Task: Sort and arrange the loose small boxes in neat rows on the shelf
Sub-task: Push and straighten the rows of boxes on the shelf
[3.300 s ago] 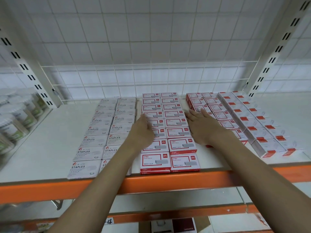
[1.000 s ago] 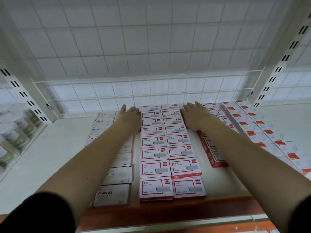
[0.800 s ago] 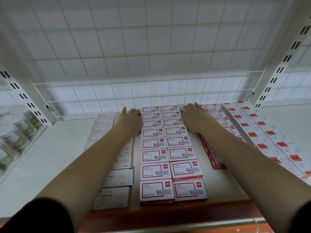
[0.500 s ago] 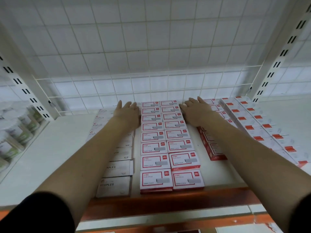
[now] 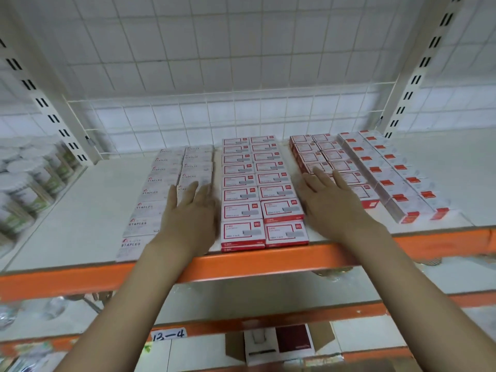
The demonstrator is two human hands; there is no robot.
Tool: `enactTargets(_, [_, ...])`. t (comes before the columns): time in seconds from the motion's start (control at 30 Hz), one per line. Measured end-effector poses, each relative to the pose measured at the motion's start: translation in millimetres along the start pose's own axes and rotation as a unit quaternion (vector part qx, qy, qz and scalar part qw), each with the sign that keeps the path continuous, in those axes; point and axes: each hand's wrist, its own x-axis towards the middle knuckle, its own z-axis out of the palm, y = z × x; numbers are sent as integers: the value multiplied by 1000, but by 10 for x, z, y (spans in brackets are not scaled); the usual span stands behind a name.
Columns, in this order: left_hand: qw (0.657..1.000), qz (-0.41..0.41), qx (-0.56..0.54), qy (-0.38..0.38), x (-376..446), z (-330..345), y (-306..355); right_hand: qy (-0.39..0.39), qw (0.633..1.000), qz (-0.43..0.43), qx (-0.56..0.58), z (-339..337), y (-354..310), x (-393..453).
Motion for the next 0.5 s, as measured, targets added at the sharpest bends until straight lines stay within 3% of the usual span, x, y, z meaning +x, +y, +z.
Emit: enactTargets(0.5, [999,21,-43,-21,-165,97,132,2,1000,-14,22,223,-83,-111])
